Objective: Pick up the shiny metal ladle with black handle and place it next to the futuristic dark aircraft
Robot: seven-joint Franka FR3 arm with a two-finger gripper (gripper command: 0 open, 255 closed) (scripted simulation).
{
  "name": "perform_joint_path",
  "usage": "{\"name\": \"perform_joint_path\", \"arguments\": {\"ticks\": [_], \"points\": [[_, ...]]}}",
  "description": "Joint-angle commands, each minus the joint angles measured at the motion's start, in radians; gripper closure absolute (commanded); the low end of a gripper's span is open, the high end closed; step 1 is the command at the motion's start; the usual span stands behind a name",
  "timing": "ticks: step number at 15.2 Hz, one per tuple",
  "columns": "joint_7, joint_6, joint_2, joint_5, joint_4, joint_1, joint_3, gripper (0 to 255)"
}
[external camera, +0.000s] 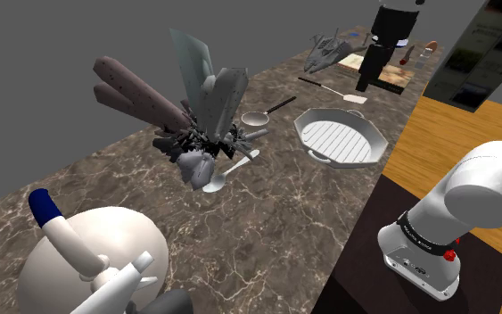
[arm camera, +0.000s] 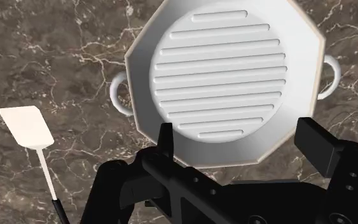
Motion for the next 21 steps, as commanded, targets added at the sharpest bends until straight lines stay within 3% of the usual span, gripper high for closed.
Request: {"name": "perform_joint_path", "arguments": {"ticks": [1,7,12,16,21], "points": [[0.0,0.0,0.0,0.0,0.0,0.0,0.0,0],[0.463,0.193,0.077,0.107,-0.048,-0.082,0.187,0],[0.848,0.354,0.212,0.136,-0.017,-0.175,0.341,0],[1.167,0.464,0.351,0.099,0.044,-0.268,0.456,0],[1.591,0.56,0.547,-0.033,0.151,-0.389,0.573,0]]}}
